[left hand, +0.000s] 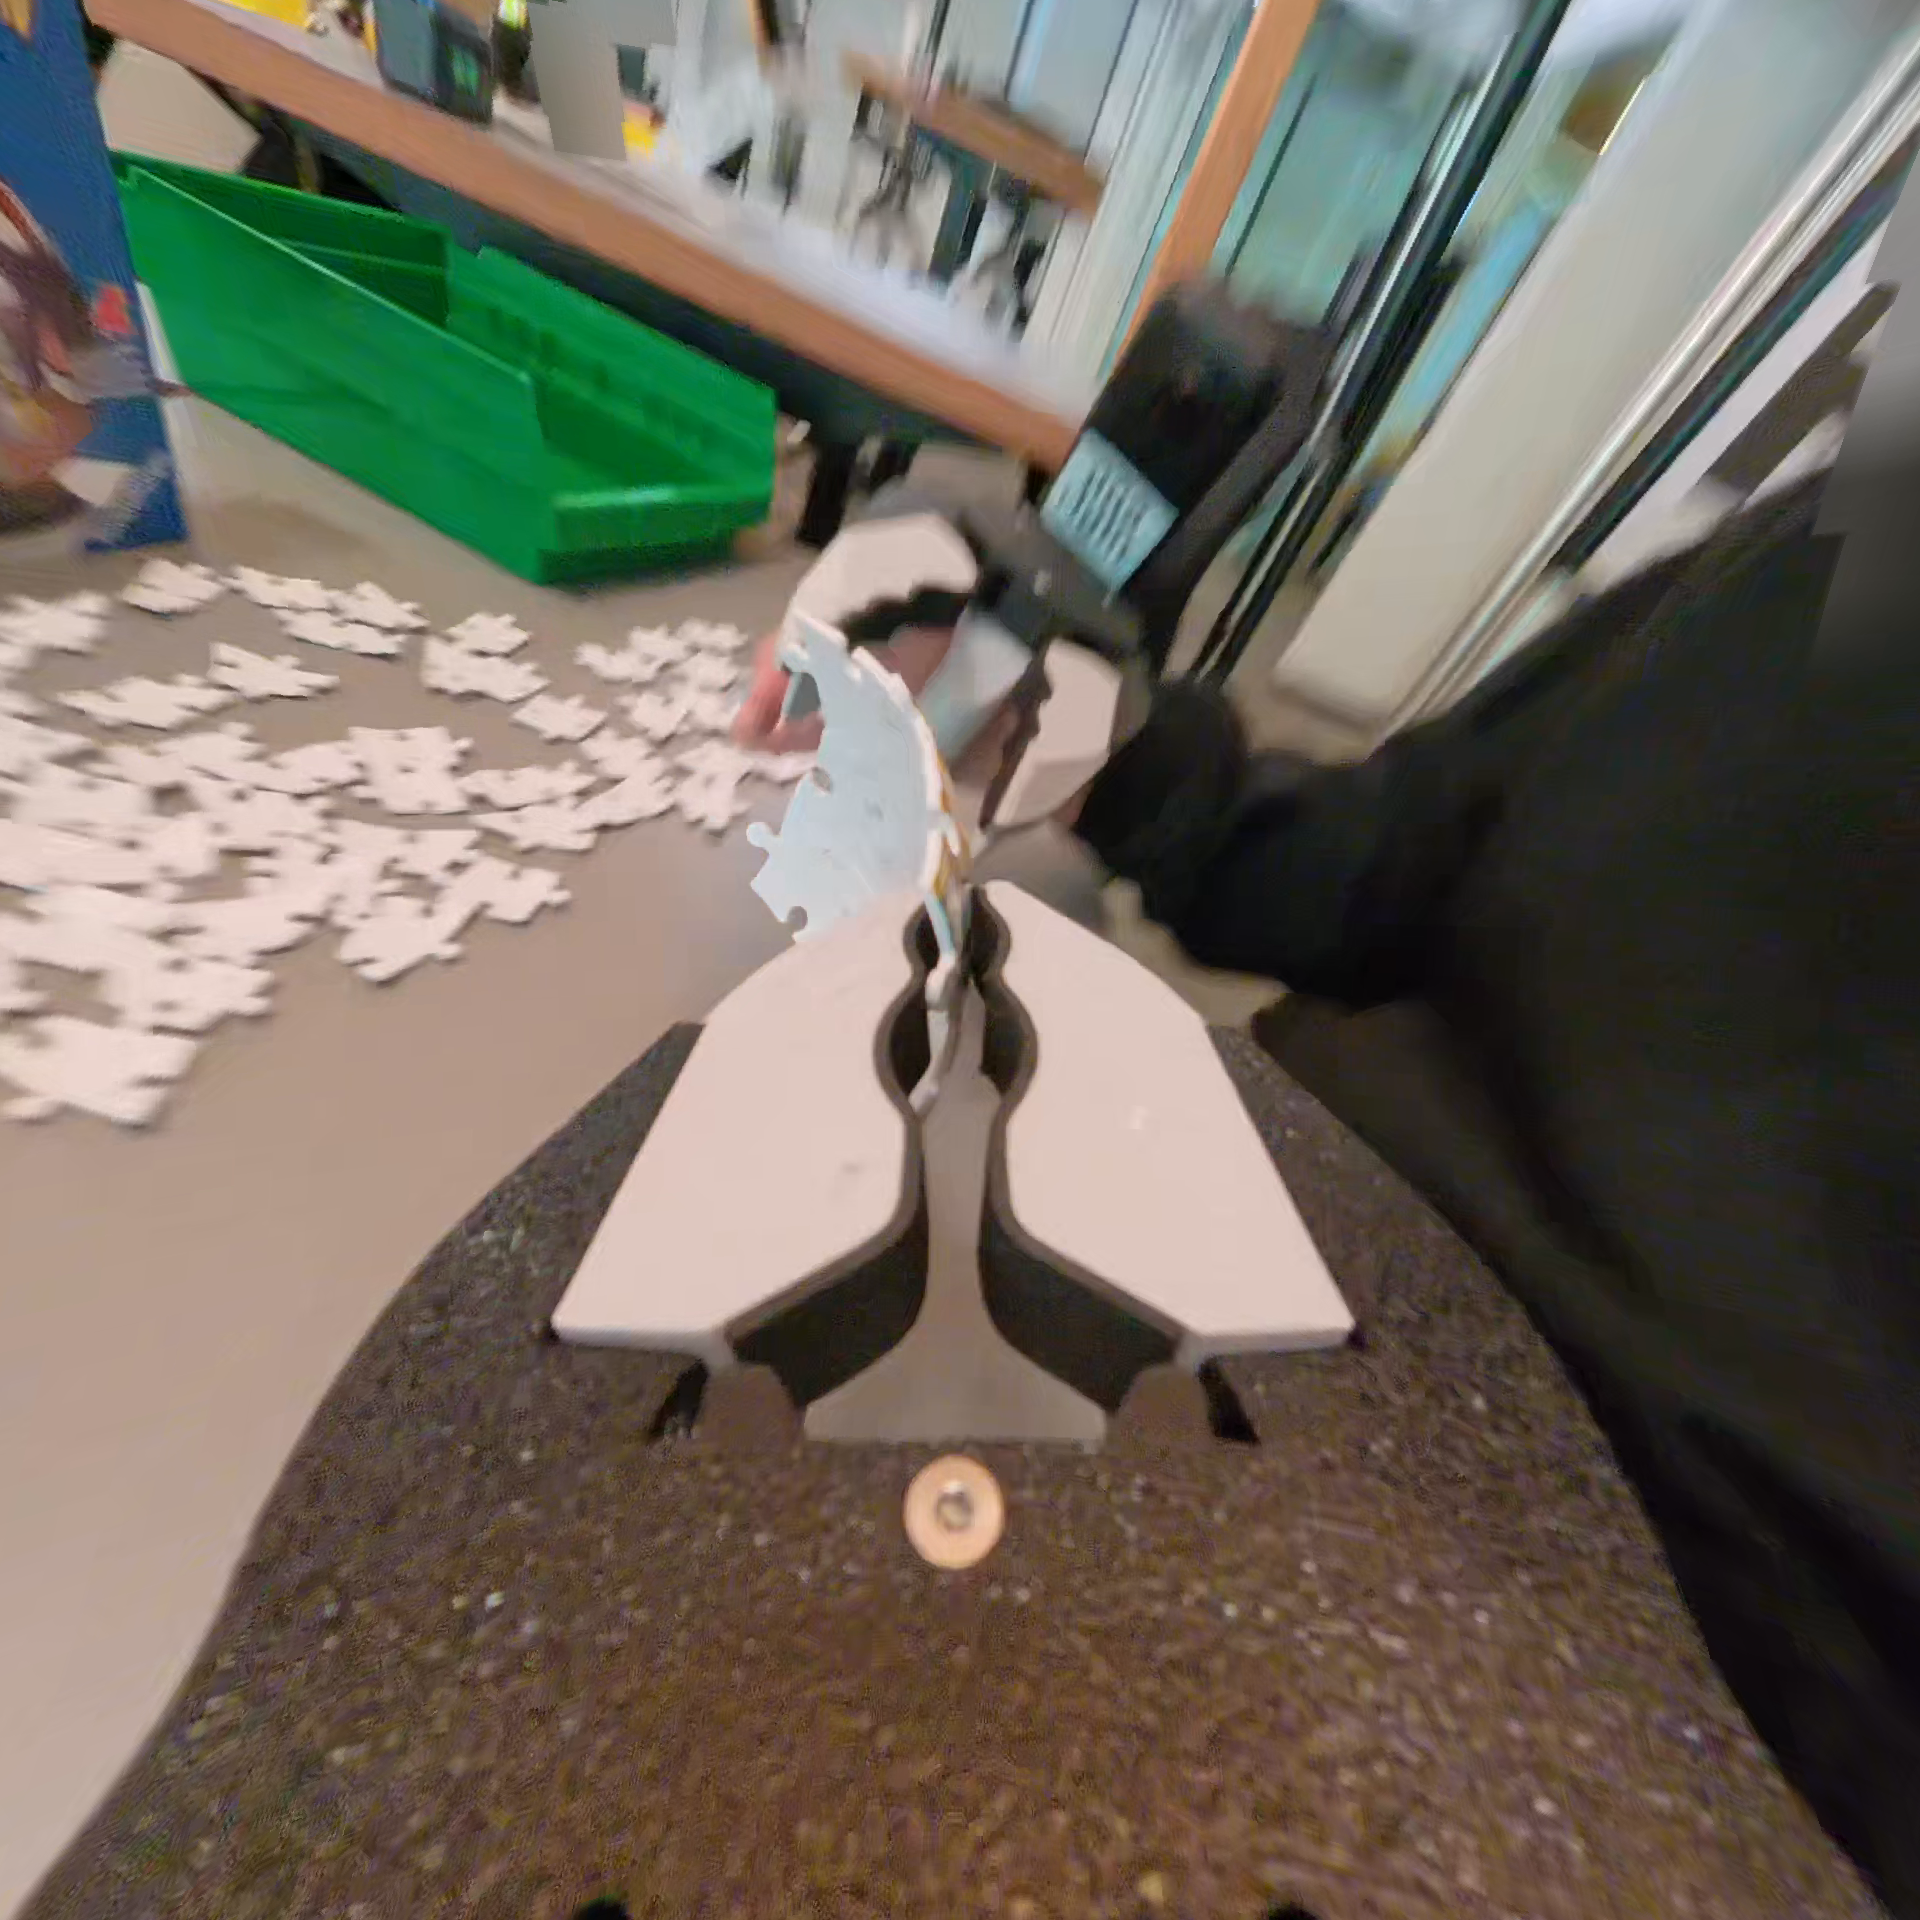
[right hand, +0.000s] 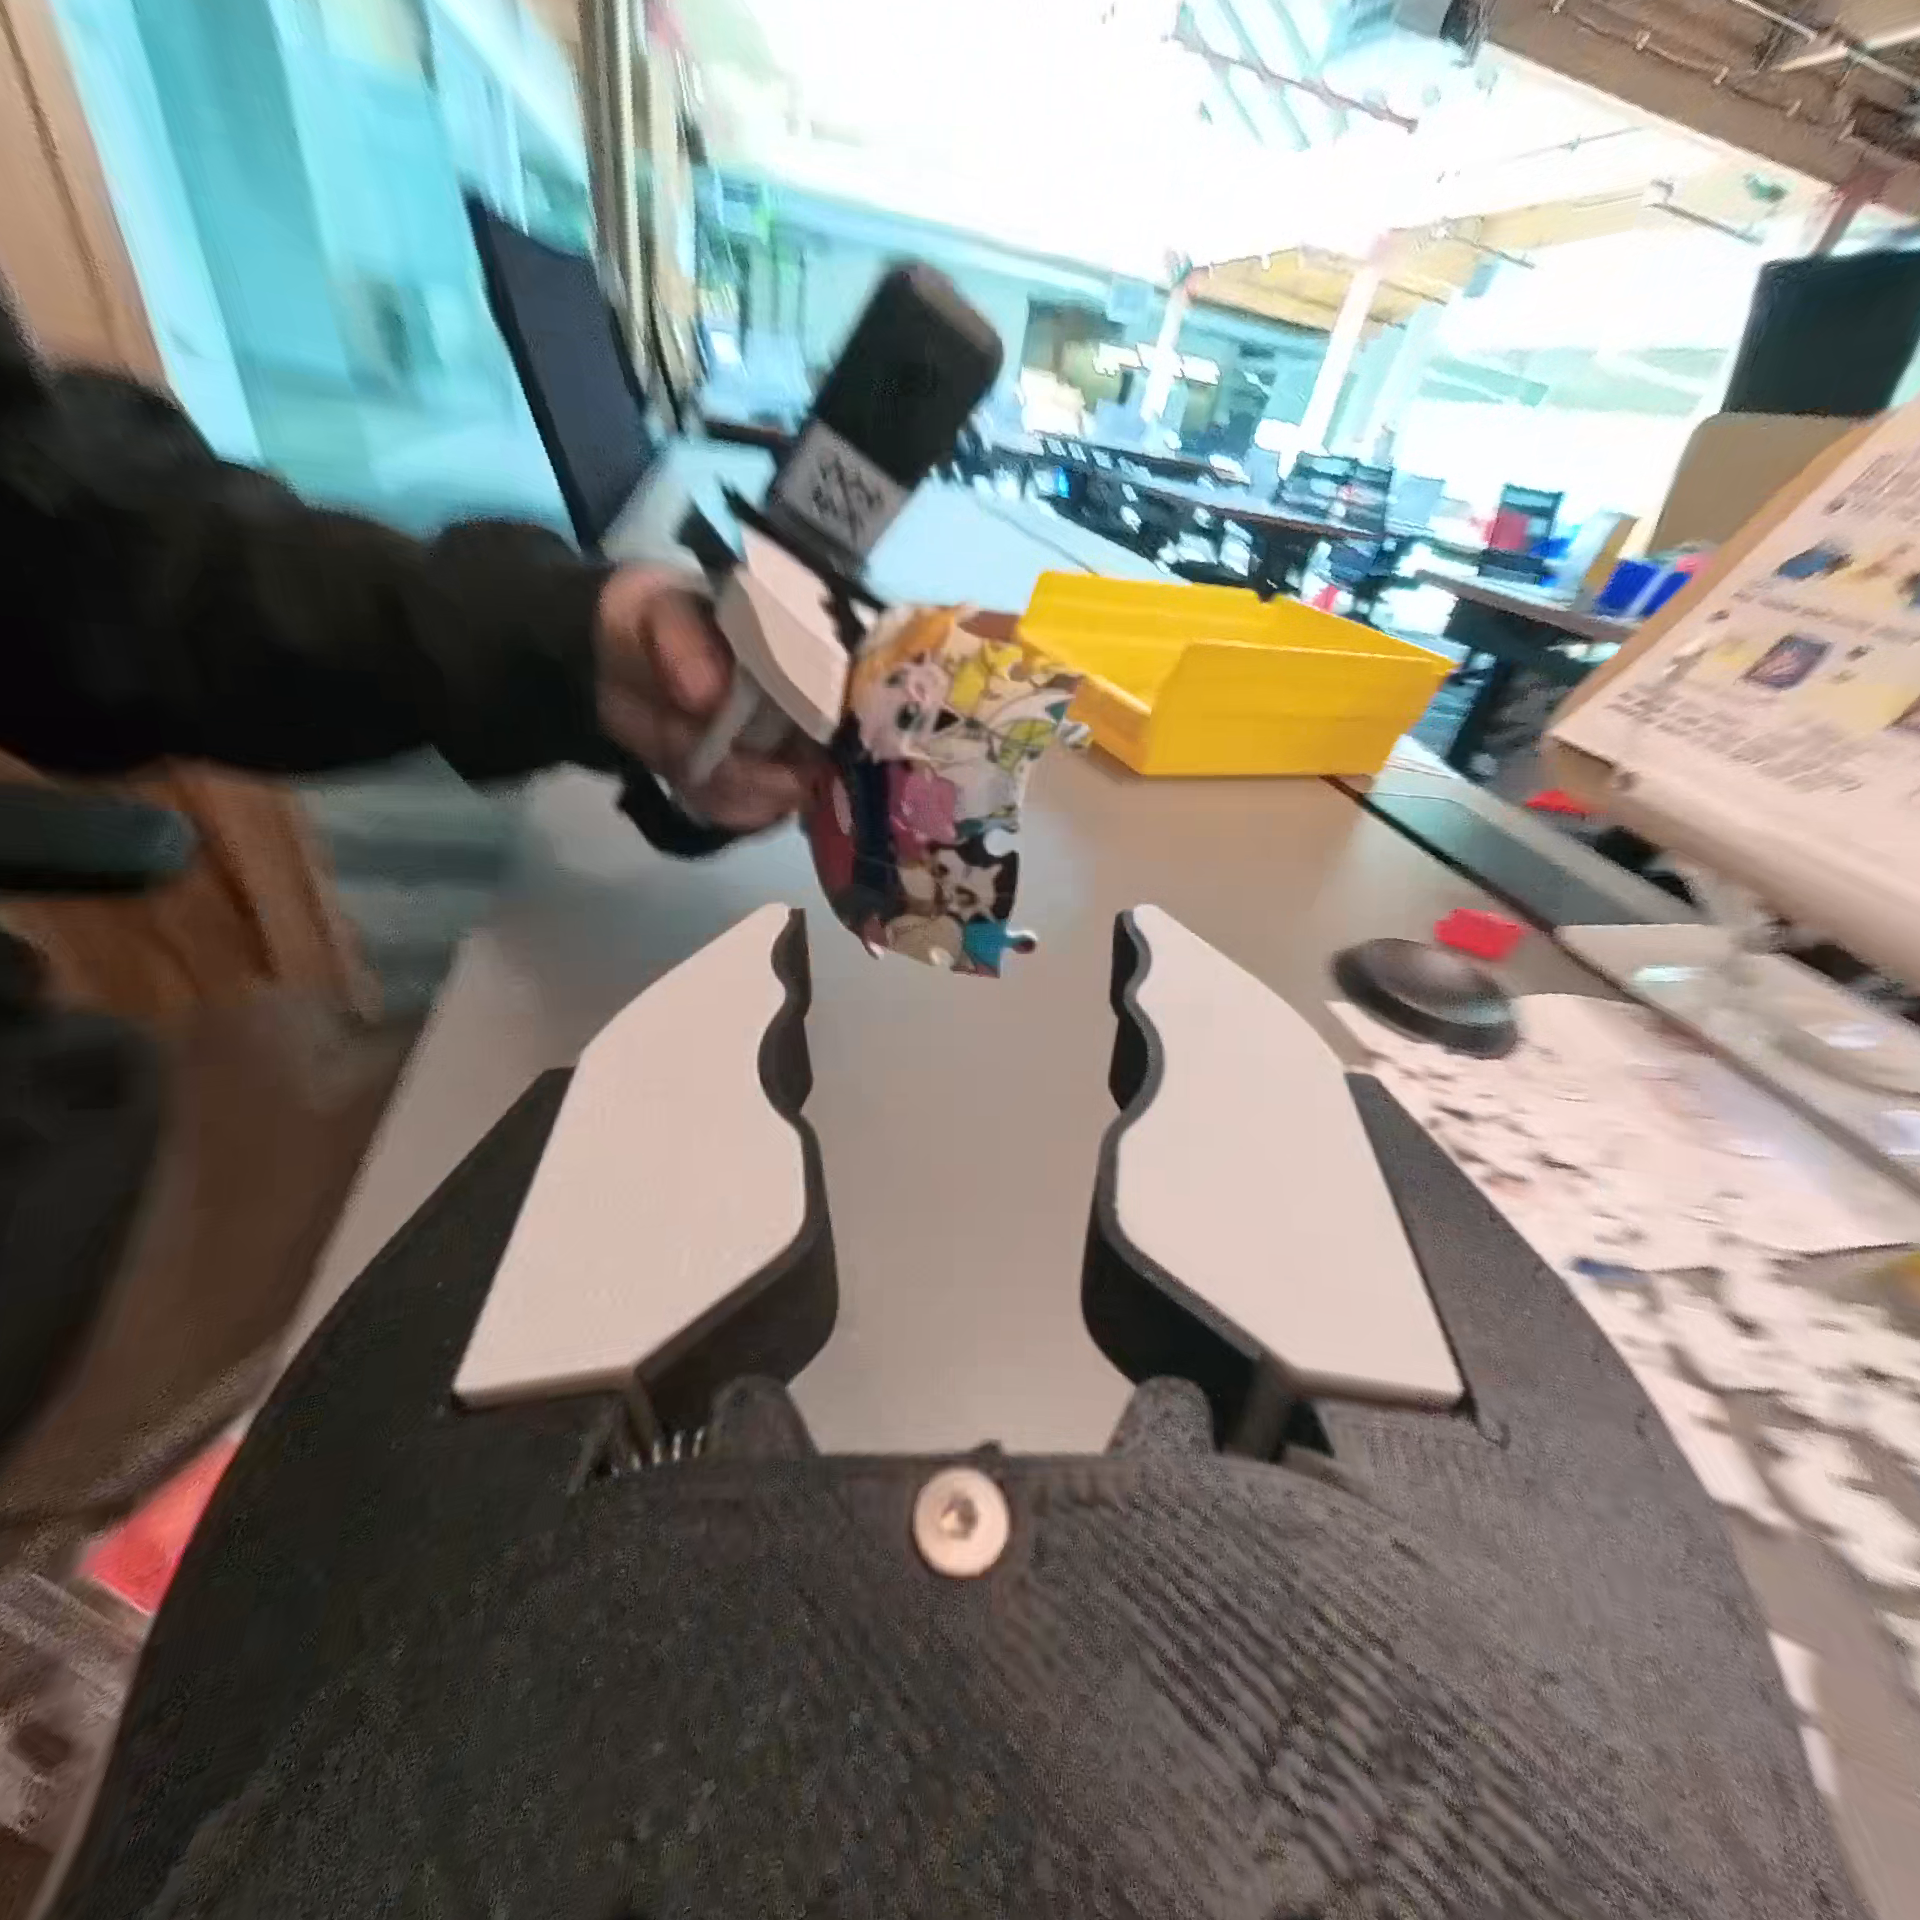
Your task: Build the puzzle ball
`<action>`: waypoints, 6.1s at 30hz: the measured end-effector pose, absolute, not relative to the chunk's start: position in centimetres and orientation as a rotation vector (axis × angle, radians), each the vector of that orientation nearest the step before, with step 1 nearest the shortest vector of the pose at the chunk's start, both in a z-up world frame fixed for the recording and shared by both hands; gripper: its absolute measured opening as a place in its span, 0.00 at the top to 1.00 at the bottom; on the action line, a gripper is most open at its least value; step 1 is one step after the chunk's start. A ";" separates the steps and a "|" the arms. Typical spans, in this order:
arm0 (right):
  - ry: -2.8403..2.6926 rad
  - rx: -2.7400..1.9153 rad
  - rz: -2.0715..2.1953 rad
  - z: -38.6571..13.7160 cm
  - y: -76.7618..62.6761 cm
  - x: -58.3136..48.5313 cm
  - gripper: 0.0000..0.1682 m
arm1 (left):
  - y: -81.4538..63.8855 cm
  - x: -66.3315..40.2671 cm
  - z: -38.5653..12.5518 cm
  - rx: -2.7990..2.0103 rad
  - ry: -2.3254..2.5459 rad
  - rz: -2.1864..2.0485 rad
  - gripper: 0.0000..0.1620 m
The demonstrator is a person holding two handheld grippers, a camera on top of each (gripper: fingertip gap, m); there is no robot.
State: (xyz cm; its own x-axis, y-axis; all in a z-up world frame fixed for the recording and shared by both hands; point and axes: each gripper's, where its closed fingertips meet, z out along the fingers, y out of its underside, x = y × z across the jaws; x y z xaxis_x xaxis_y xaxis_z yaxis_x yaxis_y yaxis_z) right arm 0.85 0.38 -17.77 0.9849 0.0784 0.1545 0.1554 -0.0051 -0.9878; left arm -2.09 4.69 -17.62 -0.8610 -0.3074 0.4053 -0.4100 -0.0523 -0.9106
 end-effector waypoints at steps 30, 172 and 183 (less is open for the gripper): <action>-0.163 -1.470 0.897 -19.4 2.3 -2.5 0.94 | 2.9 -2.4 -18.5 0.691 -1.800 1.819 0.97; -0.086 -1.019 0.641 -15.5 -2.6 4.2 0.98 | 9.9 0.8 -31.2 1.131 -3.020 1.091 0.81; -0.087 -1.016 0.644 -15.5 -2.6 4.2 0.98 | 8.3 -0.1 -27.8 1.389 -2.220 1.458 0.81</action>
State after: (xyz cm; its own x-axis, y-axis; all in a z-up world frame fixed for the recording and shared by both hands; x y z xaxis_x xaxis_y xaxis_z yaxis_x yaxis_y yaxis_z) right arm 4.17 -2.60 -15.53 0.8134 0.5377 -0.2222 -0.4598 0.3600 -0.8118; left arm -0.05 8.30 -27.79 -0.5626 -0.6128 0.5550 -0.7527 0.1019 -0.6504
